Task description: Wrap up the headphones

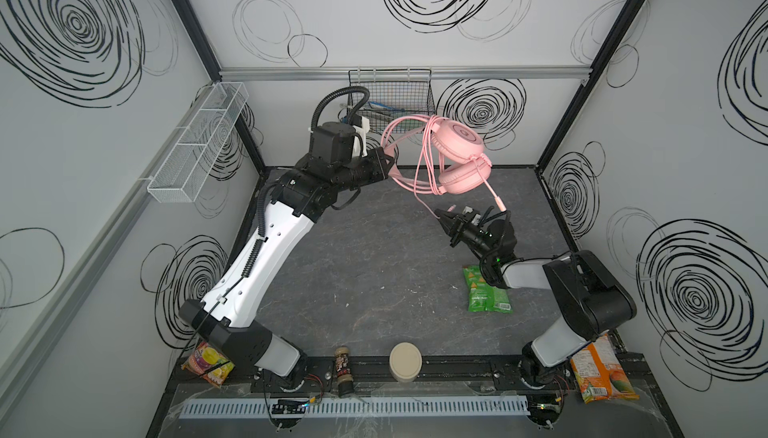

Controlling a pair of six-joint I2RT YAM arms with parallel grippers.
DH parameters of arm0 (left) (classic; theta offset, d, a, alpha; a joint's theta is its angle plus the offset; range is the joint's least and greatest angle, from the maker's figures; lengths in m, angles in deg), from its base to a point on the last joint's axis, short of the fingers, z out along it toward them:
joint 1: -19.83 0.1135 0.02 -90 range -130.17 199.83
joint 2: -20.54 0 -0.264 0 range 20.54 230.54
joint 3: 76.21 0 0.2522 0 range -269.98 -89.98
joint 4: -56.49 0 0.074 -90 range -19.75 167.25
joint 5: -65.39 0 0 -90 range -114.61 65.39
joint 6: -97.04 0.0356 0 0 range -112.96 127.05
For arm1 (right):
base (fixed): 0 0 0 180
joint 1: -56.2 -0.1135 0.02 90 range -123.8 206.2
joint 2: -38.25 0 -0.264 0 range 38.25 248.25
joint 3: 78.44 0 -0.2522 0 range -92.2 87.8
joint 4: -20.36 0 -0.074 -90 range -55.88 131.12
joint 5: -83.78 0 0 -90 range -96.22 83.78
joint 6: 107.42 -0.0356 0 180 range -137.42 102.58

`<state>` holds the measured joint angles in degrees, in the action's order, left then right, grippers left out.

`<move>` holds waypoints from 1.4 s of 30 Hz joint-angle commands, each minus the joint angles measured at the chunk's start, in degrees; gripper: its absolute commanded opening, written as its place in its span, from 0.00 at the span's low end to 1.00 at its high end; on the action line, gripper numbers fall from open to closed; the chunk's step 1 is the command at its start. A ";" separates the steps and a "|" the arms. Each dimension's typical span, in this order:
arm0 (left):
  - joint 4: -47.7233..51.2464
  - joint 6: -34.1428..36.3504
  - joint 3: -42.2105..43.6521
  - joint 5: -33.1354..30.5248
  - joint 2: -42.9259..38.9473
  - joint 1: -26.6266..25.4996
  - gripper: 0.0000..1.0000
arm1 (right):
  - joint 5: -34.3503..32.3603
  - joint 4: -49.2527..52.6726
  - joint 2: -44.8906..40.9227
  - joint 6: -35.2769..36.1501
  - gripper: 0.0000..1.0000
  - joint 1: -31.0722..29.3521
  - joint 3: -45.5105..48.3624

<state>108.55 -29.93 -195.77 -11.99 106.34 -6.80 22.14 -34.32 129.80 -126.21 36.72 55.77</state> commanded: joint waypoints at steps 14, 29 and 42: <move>-0.68 9.69 -5.38 12.68 -5.31 4.92 0.00 | 9.44 40.51 -7.16 38.09 0.00 6.91 -27.08; 10.56 20.84 -1.64 3.51 -7.82 -2.41 0.00 | 4.56 67.28 -14.96 74.36 0.00 5.18 -47.53; 14.59 24.29 8.21 -10.15 -8.64 -8.08 0.00 | 1.48 74.68 -22.11 91.10 0.00 -2.26 -49.87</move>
<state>121.88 -7.30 -187.86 -20.34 99.59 -14.67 27.21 40.12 110.12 -42.50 35.80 8.53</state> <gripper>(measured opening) 0.084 0.063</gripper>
